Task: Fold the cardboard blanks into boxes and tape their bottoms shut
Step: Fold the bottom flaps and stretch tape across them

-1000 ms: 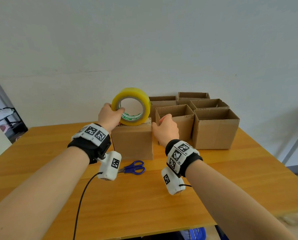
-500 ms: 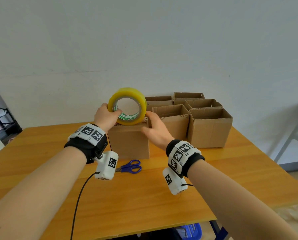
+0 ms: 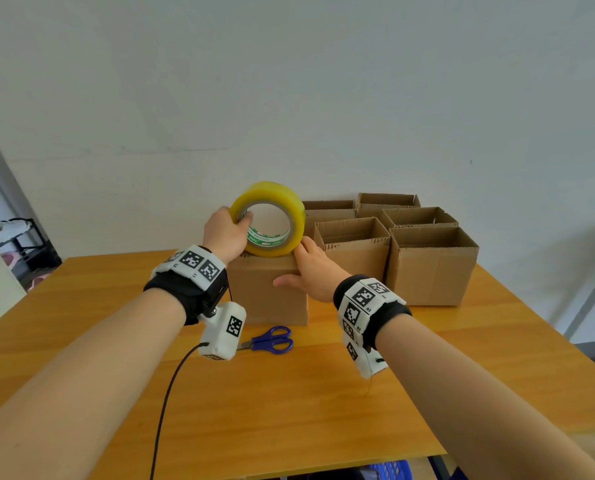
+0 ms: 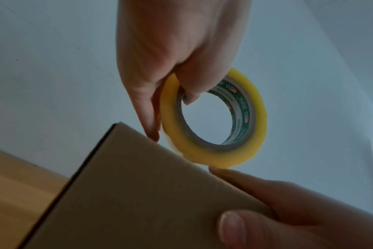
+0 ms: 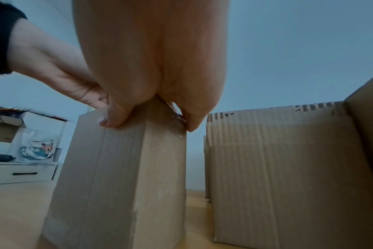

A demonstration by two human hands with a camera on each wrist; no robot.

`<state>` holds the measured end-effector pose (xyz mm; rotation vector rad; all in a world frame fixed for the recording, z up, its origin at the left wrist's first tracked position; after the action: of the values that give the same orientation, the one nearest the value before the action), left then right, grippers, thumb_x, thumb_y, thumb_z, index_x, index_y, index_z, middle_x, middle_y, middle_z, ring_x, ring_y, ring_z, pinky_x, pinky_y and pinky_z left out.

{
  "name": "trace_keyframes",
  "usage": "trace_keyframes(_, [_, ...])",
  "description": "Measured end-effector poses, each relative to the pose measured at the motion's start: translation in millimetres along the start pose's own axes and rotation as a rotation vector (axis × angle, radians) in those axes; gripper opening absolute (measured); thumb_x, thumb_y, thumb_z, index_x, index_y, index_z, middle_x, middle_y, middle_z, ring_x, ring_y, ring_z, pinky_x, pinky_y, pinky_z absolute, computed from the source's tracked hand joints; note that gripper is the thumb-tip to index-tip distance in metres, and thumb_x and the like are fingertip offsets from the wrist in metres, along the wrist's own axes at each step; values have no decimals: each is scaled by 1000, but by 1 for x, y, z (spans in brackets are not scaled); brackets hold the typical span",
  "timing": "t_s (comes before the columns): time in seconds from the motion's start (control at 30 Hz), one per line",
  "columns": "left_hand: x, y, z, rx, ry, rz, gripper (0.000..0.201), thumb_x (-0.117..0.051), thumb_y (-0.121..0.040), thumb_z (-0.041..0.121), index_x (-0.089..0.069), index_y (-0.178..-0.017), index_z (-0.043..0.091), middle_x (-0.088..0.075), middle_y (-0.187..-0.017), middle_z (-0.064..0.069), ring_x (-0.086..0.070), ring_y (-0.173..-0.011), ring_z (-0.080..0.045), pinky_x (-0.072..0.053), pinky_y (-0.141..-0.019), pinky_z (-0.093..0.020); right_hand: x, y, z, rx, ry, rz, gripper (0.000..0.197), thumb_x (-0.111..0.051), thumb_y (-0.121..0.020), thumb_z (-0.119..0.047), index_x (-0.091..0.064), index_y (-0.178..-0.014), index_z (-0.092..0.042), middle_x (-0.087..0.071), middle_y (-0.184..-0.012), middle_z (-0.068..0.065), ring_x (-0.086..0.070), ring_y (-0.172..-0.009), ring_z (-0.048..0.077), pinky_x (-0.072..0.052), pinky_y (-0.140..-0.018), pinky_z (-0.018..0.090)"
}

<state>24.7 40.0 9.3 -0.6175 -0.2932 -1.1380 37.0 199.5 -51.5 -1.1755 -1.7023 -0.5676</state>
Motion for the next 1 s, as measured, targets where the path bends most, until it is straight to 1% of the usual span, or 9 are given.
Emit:
trace_keyframes(0.07, [8, 0, 5, -28, -50, 39, 30, -48, -97, 33, -49, -84, 5, -47, -70, -6, -51, -73, -31, -40, -62, -38, -1, 0, 1, 2, 25, 0, 87, -59, -86, -51, -16, -149, -10, -27, -146, 12, -32, -134, 29, -35, -110, 42])
trace_keyframes(0.13, [19, -1, 5, -37, -102, 88, 33, -46, -98, 30, -52, -100, -2, -50, -84, -11, -47, -78, -27, -33, -65, -34, -2, 0, 1, 7, 39, -8, 91, -58, -86, -52, -9, -151, -11, -23, -149, 13, -30, -135, 31, -34, -110, 42])
trace_keyframes(0.2, [29, -3, 4, -53, -136, 118, 35, -45, -99, 28, -50, -108, -5, -52, -92, -15, -47, -80, -28, -34, -67, -35, -2, 1, 1, 9, 47, -13, 92, -57, -87, -51, -5, -152, -11, -19, -152, 14, -27, -137, 31, -33, -112, 42])
trace_keyframes(0.33, [48, -9, -2, -78, -193, 147, 31, -46, -99, 23, -47, -114, -3, -58, -103, -22, -55, -91, -37, -38, -68, -38, -1, 3, 1, 11, 53, -11, 90, -56, -88, -51, -6, -152, -12, -17, -153, 12, -26, -138, 29, -32, -112, 40])
trace_keyframes(0.43, [59, -12, -6, -92, -239, 164, 30, -46, -99, 21, -46, -116, -2, -59, -105, -23, -57, -94, -40, -40, -70, -40, 0, 3, -1, 14, 52, -9, 89, -56, -88, -50, -7, -152, -12, -18, -153, 12, -26, -138, 28, -32, -112, 40])
trace_keyframes(0.63, [66, -11, -15, -86, -221, 229, 21, -48, -98, 16, -48, -112, 1, -60, -106, -21, -58, -95, -39, -42, -72, -40, -1, 1, -4, 11, 50, -14, 88, -57, -88, -50, -8, -152, -12, -17, -152, 11, -26, -137, 28, -31, -112, 38])
trace_keyframes(0.77, [78, -12, -22, -104, -275, 266, 17, -46, -97, 11, -48, -111, 2, -60, -107, -19, -57, -96, -38, -38, -69, -37, -1, 2, -6, 14, 64, -23, 87, -55, -89, -50, -8, -152, -11, -17, -152, 11, -25, -137, 27, -30, -113, 37])
trace_keyframes(0.9, [87, -12, -32, -107, -346, 271, 17, -45, -97, 10, -48, -112, 2, -59, -109, -19, -57, -97, -40, -37, -71, -40, -1, 2, -7, 11, 59, -31, 87, -55, -89, -49, -8, -152, -12, -16, -153, 11, -24, -138, 27, -29, -113, 38])
trace_keyframes(1.0, [89, -12, -42, -100, -396, 264, 17, -44, -97, 10, -48, -111, 2, -59, -110, -19, -57, -97, -40, -41, -74, -43, -1, 3, -6, 2, 51, -45, 87, -55, -89, -49, -7, -152, -13, -12, -155, 10, -22, -139, 28, -29, -114, 38])
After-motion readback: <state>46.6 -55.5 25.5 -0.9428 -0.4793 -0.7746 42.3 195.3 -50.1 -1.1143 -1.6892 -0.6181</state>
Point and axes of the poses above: each hand's wrist, its own y-axis away from the middle knuckle, its own x-axis out of the back of the hand, z = x × y, the point moved 9 cm from there along -y, towards the middle knuckle
